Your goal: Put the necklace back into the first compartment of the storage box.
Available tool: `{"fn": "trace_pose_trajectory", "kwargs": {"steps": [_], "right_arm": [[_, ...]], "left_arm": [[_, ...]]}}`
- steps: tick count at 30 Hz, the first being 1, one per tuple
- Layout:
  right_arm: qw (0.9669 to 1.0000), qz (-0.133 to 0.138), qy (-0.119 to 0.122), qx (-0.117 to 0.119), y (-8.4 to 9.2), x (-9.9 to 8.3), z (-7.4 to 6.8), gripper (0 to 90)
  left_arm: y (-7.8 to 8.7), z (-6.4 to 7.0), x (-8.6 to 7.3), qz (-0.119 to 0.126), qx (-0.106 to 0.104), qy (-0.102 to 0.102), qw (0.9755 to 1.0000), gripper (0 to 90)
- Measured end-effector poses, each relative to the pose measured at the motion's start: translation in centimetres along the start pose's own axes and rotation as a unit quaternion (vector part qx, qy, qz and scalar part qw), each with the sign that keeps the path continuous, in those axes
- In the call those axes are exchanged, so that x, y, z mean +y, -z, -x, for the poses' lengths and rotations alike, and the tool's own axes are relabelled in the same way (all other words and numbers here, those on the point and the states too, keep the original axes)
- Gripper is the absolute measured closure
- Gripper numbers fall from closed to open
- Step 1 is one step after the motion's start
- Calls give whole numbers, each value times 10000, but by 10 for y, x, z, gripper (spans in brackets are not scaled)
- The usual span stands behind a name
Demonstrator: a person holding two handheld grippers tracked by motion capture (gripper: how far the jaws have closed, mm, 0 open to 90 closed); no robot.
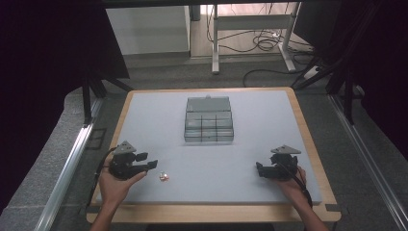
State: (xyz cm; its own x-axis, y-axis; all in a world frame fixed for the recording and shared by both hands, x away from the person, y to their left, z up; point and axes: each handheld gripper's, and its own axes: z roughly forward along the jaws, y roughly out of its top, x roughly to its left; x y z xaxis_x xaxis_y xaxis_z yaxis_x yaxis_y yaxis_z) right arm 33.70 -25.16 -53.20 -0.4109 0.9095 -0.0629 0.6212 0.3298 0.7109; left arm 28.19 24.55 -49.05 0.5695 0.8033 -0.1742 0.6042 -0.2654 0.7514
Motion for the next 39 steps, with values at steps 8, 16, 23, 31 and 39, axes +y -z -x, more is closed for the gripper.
{"fn": "trace_pose_trajectory", "kwargs": {"steps": [8,16,23,31,39], "right_arm": [[10000,-9,-7,-9,0,0,0,61],[10000,-2,6,5,0,0,0,60],[10000,-2,0,2,0,0,0,61],[10000,13,23,17,0,0,0,60],[10000,15,23,17,0,0,0,60]], "left_arm": [[-6,11,5,-81,-160,-76,9998,444],[-15,15,6,-232,-176,-136,9995,452],[-25,22,5,-444,-293,-184,9984,454],[-32,25,2,-682,-454,-227,9964,494],[-39,26,-4,-1016,-466,-324,9932,524]]}}
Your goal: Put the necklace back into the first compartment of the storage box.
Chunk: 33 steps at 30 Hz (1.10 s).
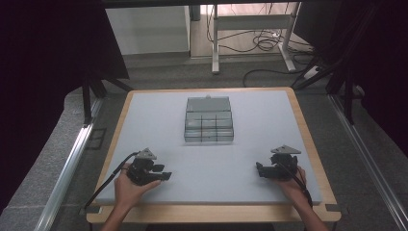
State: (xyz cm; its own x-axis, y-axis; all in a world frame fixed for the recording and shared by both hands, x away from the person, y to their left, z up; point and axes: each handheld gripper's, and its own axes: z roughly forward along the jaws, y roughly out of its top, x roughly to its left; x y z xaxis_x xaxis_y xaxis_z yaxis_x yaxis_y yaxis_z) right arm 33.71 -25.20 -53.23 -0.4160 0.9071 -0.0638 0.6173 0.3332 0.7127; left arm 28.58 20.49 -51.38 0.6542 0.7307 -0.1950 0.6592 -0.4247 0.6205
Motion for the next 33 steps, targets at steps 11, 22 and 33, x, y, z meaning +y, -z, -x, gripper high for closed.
{"fn": "trace_pose_trajectory", "kwargs": {"steps": [11,22,33], "right_arm": [[10000,2,-2,1,0,0,0,60],[10000,3,-4,-4,0,0,0,60],[10000,-6,-20,-24,0,0,-1,59]], "left_arm": [[-10,4,-3,-302,95,-186,9993,607],[-14,6,-5,-419,356,-281,9981,732],[-15,7,-5,-391,474,-380,9974,852]]}}
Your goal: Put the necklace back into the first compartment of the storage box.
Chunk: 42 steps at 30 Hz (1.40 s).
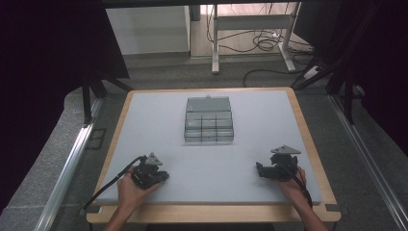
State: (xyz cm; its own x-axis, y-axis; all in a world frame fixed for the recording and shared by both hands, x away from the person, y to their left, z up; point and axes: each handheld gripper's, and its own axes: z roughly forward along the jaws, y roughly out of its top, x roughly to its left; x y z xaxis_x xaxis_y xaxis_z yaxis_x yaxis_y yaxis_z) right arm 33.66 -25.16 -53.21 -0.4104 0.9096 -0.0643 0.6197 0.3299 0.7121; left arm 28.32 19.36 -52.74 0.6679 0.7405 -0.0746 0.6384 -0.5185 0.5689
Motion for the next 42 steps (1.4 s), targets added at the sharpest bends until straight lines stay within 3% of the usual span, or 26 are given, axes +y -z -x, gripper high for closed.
{"fn": "trace_pose_trajectory", "kwargs": {"steps": [2,12,15,23,26,28,30,33,37,42], "right_arm": [[10000,-1,2,1,0,0,0,59],[10000,-2,-1,-1,0,0,0,59],[10000,-3,5,1,0,0,0,58],[10000,7,7,-4,0,0,0,58],[10000,4,8,-3,0,0,0,58],[10000,8,8,-3,0,0,0,58],[10000,10,8,-2,0,0,0,58],[10000,5,10,5,0,0,0,58],[10000,4,8,6,0,0,0,58],[10000,6,9,5,0,0,0,58]], "left_arm": [[-1,0,1,13,-20,14,10000,889],[-1,-2,1,21,-84,29,10000,900],[-2,-3,2,56,-190,94,9998,900],[8,-7,3,333,-304,225,9987,900],[8,-7,4,306,-312,228,9988,900],[4,-7,4,313,-255,178,9990,900],[1,-6,5,303,-266,187,9990,806],[-3,-6,6,188,-220,107,9995,760],[-8,1,11,40,-84,-111,9999,754],[-9,3,13,-8,-79,-131,9999,830]]}}
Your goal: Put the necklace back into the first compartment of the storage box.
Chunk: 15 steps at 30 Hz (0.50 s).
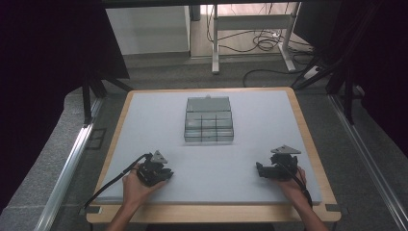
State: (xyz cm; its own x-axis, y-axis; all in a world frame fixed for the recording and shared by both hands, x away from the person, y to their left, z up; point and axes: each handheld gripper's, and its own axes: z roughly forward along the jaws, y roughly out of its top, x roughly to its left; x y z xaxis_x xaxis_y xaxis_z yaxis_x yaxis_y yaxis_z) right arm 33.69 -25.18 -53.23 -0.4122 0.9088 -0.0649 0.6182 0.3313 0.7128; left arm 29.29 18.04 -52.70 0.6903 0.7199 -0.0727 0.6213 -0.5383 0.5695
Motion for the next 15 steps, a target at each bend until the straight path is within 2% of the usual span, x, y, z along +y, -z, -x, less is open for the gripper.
{"fn": "trace_pose_trajectory", "kwargs": {"steps": [1,11,15], "right_arm": [[10000,3,-4,-5,0,0,0,58],[10000,-2,-3,3,0,0,0,58],[10000,-3,1,6,0,0,0,58]], "left_arm": [[0,0,0,1,-21,7,10000,879],[0,0,0,34,-23,24,10000,888],[3,-1,0,108,-108,83,9998,888]]}}
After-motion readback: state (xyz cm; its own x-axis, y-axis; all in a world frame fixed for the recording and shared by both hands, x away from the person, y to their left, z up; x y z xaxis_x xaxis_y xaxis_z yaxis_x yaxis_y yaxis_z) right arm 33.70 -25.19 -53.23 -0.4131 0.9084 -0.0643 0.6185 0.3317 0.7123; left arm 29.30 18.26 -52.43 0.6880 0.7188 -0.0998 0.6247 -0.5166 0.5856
